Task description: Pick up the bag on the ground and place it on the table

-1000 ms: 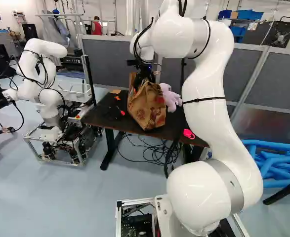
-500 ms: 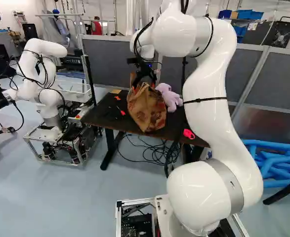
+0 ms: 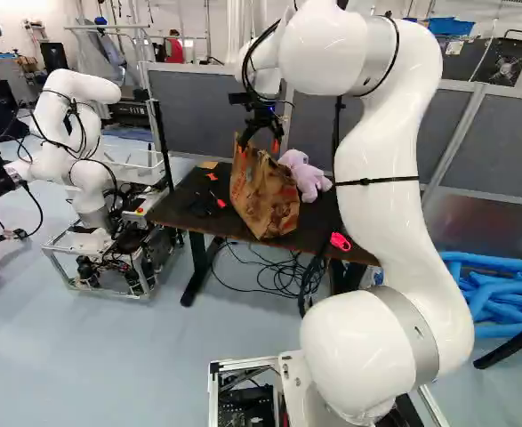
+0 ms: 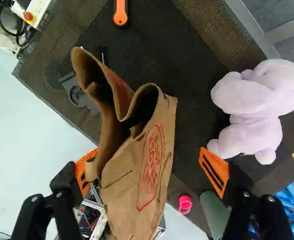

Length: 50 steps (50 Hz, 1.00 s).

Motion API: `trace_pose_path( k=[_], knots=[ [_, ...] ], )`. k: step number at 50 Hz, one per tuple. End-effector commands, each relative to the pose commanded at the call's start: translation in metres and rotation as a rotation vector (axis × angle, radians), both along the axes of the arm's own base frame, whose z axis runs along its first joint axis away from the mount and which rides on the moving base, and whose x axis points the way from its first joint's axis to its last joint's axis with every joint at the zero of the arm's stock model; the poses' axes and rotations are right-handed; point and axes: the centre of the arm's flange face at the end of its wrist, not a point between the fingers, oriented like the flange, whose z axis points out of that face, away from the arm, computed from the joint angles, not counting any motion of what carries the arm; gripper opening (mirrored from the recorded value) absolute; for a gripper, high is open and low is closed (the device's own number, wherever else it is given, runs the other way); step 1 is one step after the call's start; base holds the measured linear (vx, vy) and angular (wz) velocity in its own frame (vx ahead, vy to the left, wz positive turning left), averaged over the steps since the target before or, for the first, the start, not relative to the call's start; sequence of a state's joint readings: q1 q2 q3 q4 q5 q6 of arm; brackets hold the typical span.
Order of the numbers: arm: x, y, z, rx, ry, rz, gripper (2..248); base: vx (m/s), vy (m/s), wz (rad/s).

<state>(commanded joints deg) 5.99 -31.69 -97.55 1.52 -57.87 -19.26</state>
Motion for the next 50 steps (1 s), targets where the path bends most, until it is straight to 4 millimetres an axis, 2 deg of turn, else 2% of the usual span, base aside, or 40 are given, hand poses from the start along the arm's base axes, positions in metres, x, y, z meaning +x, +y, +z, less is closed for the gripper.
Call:
trace_pose_path(
  k=[37, 50],
  knots=[
    [-0.019, -0.002, 0.055, 0.009, -0.083, 0.000, 247, 0.000, 0.000, 0.000],
    [-0.029, -0.003, 0.073, 0.007, -0.061, 0.001, 247, 0.000, 0.000, 0.000]
  ],
)
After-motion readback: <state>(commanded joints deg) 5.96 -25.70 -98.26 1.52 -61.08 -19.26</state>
